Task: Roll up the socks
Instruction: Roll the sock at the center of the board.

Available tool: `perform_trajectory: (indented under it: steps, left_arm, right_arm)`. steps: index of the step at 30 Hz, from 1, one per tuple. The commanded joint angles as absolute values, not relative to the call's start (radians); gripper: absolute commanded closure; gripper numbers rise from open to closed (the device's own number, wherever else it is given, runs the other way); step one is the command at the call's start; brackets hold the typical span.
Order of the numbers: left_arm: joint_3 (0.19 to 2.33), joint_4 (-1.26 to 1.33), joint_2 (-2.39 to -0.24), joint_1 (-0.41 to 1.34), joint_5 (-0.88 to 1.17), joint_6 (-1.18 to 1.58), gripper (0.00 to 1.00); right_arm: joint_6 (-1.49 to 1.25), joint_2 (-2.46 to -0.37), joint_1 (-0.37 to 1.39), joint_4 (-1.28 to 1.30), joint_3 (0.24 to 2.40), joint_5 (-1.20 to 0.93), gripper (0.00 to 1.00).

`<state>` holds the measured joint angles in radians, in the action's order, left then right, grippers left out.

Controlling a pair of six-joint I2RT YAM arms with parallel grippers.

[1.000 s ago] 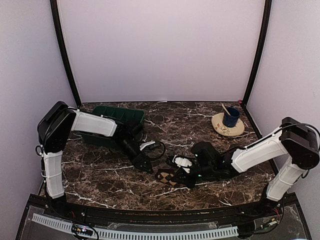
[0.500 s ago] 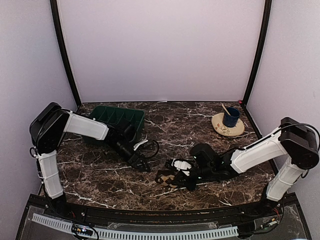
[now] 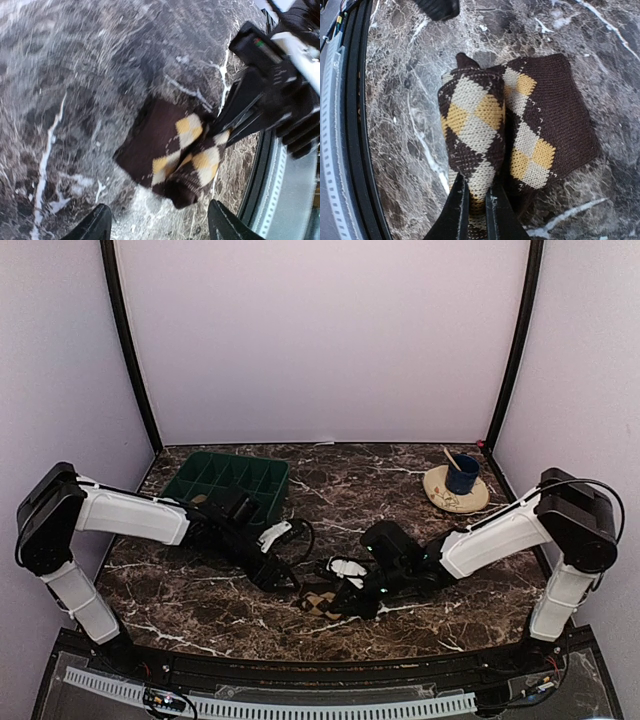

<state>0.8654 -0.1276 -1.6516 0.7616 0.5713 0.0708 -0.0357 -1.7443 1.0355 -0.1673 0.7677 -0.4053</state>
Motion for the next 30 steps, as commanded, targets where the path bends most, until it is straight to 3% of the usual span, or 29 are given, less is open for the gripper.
perform_trajectory:
  steps: [1, 9, 19, 30]
  left_arm:
    - [0.830, -0.058, -1.582, 0.822, 0.399, 0.011, 0.31]
    - [0.700, 0.074, -1.492, 0.975, 0.193, -0.107, 0.26]
    - [0.687, 0.162, -1.483, 1.155, -0.076, -0.287, 0.24]
    - [0.741, 0.168, -1.581, 1.229, -0.121, -0.433, 0.23]
  right_arm:
    - [-0.085, -1.790, 1.019, -0.044, 0.812, -0.482, 1.00]
    - [-0.173, -1.826, 0.968, 0.005, 0.856, -0.618, 1.00]
    - [-0.207, -1.858, 0.944, 0.091, 0.931, -0.710, 1.00]
    - [-0.235, -1.882, 0.927, 0.111, 0.960, -0.766, 1.00]
